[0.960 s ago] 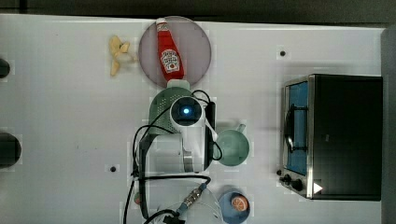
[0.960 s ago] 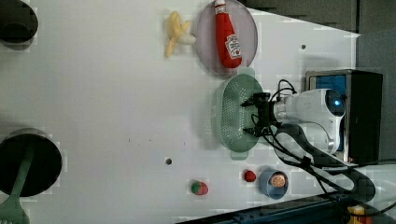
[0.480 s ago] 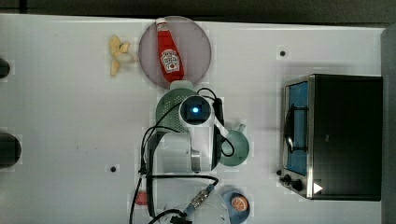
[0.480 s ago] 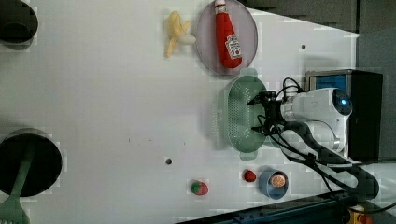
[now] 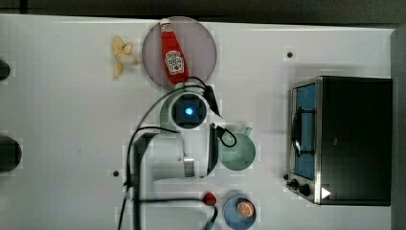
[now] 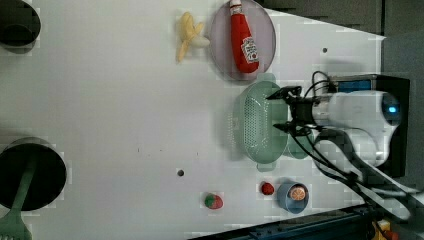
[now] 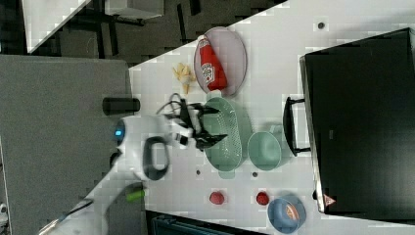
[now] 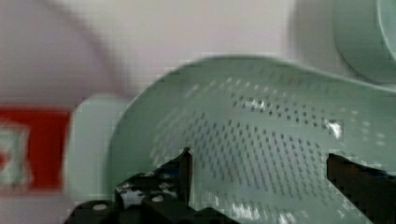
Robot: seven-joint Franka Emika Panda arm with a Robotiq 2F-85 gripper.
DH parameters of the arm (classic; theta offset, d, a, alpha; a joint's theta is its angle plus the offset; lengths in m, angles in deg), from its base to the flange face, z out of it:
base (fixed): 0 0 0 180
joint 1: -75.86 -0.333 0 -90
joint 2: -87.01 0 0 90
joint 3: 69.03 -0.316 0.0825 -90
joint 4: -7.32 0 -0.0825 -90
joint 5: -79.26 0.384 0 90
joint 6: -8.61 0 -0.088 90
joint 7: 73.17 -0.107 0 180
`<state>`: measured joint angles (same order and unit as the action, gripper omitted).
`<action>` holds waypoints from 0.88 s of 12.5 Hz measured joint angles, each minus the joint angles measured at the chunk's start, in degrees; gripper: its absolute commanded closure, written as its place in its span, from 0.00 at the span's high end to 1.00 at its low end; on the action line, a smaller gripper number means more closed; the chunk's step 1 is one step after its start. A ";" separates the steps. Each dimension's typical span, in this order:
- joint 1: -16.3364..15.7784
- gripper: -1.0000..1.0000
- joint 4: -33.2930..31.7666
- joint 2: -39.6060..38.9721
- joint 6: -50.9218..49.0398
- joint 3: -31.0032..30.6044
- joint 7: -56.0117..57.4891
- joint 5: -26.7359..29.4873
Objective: Drag strainer left to right.
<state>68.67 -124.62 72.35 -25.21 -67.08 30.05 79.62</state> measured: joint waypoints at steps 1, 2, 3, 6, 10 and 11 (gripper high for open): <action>-0.18 1.00 1.12 3.27 -4.06 -0.64 3.43 0.00; -0.38 1.00 2.24 6.18 -6.69 -0.91 7.20 -0.03; -0.71 1.00 4.70 8.52 -11.61 -0.57 10.51 -0.03; -0.78 1.00 18.35 9.68 -30.97 1.22 19.63 -1.39; -1.44 1.00 34.47 8.96 -41.17 6.11 35.08 -2.39; -0.98 1.00 37.15 9.29 -43.67 6.71 36.27 -2.67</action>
<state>67.70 -87.46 81.64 -68.88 -60.38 66.32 76.95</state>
